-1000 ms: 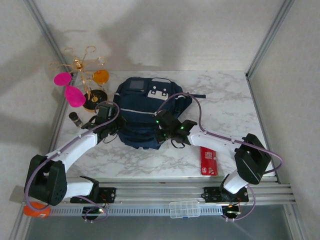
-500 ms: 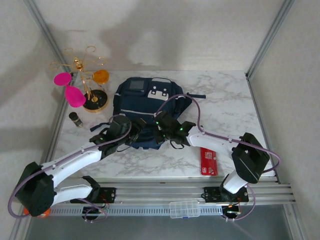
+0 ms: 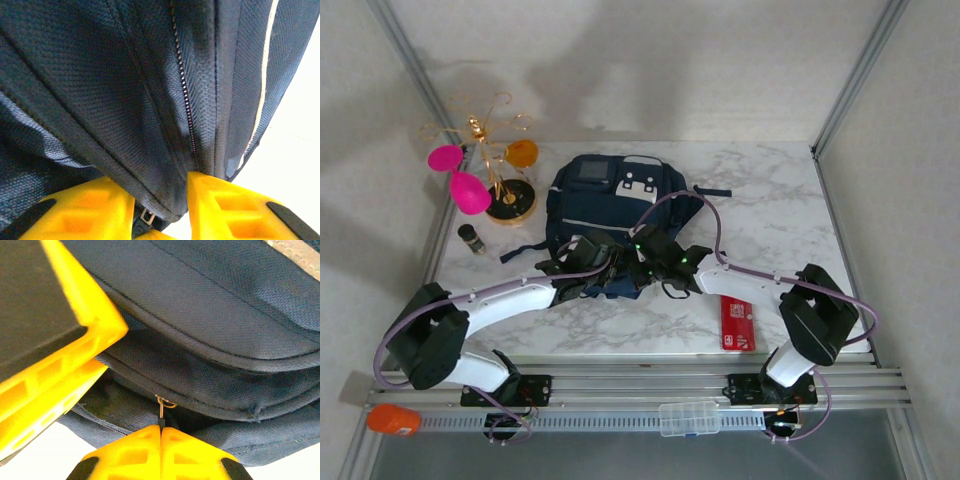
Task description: Pack books, pencil case, and school supplies into a backpack
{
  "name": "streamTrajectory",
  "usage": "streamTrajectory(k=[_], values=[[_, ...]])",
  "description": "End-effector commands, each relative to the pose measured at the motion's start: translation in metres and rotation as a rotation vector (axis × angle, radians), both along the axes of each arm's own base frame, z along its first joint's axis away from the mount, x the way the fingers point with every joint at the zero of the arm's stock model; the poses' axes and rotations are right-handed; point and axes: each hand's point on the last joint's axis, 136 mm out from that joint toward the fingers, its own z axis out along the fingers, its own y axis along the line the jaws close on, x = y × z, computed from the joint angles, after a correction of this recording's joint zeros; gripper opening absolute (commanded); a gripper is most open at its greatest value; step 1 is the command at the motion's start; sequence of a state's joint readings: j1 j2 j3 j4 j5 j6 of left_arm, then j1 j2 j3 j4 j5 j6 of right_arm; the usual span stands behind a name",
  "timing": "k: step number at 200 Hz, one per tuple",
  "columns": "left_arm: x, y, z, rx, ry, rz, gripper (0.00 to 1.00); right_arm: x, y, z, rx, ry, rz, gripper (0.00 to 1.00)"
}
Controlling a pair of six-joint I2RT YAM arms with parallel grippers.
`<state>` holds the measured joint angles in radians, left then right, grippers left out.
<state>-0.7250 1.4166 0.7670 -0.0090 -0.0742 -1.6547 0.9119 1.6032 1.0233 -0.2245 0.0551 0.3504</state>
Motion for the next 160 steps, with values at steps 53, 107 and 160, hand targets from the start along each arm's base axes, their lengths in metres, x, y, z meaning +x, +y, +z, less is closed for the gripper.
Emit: streamTrajectory(k=[53, 107, 160], values=[[0.012, 0.020, -0.003, 0.020, -0.005, 0.118, 0.17, 0.012, 0.008, -0.021, -0.004, 0.030, 0.022, 0.19], [0.012, 0.027, -0.009, 0.063, 0.009, 0.120, 0.04, 0.024, 0.002, -0.014, -0.049, -0.006, -0.019, 0.01], [0.001, 0.054, -0.012, 0.119, 0.009, 0.112, 0.00, 0.025, -0.046, 0.000, -0.113, -0.011, -0.145, 0.00]])
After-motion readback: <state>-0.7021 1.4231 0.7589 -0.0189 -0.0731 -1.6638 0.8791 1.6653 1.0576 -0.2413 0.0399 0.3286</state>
